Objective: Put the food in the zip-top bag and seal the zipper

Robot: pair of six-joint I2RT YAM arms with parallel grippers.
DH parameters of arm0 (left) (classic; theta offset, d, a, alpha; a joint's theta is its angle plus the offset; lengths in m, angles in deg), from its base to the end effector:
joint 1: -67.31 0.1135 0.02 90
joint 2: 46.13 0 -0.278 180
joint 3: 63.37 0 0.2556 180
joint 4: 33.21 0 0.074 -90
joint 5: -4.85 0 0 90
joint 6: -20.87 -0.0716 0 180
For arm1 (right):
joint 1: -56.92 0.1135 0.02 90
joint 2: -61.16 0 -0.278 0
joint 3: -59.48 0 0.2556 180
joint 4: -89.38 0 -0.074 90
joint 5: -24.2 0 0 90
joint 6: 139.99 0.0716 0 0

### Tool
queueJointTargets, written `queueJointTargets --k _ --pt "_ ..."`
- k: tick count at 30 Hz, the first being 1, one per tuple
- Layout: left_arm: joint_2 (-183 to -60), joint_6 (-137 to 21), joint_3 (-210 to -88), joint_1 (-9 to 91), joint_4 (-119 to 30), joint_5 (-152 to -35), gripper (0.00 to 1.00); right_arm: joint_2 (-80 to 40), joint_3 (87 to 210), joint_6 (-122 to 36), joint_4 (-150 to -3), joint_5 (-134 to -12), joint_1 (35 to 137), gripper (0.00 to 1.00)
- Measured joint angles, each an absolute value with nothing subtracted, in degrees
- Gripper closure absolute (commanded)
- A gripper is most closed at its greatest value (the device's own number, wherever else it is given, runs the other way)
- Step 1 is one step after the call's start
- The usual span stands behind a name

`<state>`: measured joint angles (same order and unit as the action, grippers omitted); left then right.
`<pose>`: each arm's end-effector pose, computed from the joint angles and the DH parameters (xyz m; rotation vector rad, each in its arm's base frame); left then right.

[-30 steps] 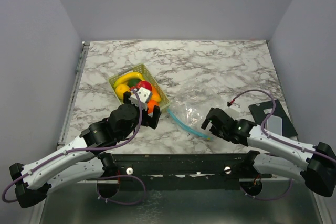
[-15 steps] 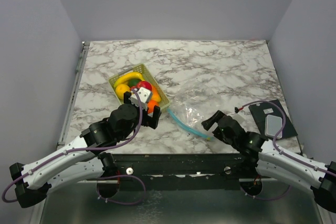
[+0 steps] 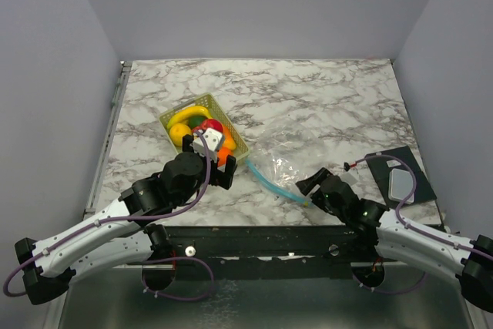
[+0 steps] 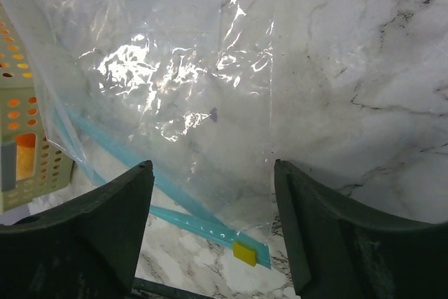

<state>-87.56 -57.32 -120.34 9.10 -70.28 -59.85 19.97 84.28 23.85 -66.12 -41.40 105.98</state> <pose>0.1245 -0.1427 0.3150 0.4834 1.8672 -0.3939 0.1280 0.1024 0.1333 0.7119 2.1868 0.6820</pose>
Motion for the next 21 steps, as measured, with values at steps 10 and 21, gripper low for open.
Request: queueJointTargets --k 10,21 --pt "-87.7 -57.3 -120.3 9.1 -70.3 -59.9 0.01 24.3 80.5 25.2 -70.6 -41.1 106.0 0.82" --pt "-88.9 -57.3 -120.3 9.1 -70.3 -61.1 0.01 27.4 81.1 24.9 -69.2 -39.6 106.0 0.99"
